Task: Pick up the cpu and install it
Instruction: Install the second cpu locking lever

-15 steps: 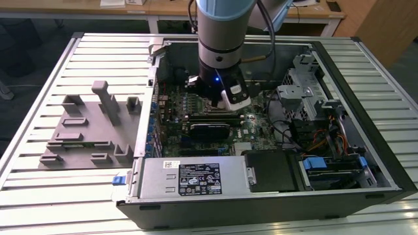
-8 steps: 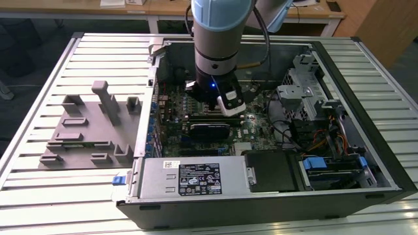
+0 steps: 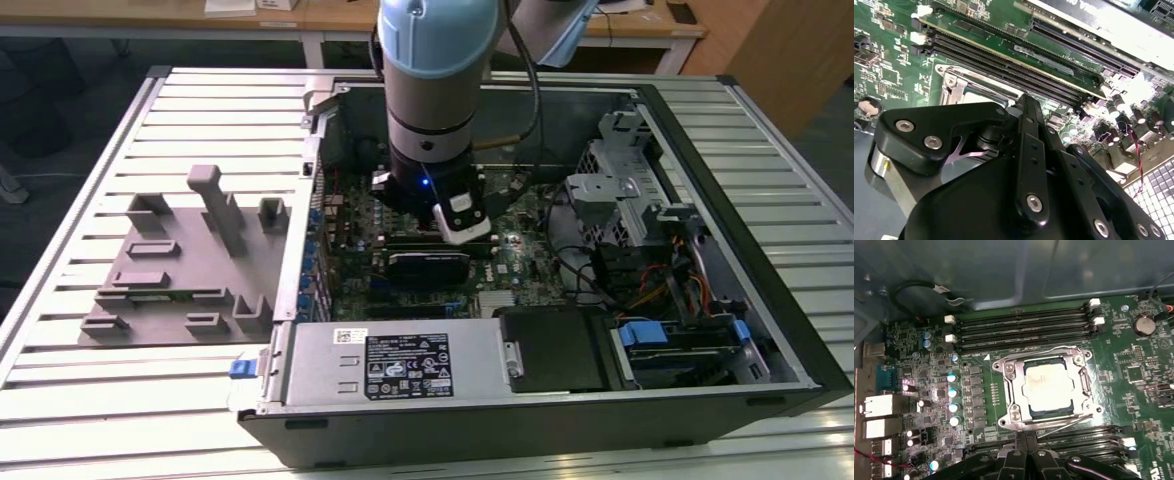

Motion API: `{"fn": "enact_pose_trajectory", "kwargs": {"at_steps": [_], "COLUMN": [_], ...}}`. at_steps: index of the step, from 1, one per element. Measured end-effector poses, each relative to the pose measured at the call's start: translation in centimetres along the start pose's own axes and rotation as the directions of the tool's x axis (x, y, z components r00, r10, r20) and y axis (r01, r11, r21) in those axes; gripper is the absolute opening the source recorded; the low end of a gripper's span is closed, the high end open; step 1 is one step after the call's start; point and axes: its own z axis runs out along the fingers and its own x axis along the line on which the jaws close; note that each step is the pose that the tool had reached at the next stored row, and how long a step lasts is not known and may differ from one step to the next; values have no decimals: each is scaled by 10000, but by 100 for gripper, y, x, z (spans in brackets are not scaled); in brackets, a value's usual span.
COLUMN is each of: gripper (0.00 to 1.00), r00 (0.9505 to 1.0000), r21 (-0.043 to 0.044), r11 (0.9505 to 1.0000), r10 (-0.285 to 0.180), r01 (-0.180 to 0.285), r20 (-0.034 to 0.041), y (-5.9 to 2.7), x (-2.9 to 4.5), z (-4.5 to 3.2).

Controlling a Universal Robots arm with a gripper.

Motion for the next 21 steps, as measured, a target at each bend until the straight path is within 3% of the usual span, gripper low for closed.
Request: {"fn": "enact_pose_trajectory", "kwargs": {"at_steps": [5, 10, 16, 21], "gripper": [11, 11, 11, 11], "r00": [10000, 10000, 9999, 9999], "r21": [-278, -425, -865, -986], "r11": [9996, 9991, 9962, 9951], "r10": [8, 14, 25, 27], "r01": [-9, -17, -36, -42], "r20": [-42, -65, -135, -155], "y": [-24, -75, -131, -177], "x": [32, 33, 48, 72], "z": [33, 80, 101, 121]}}
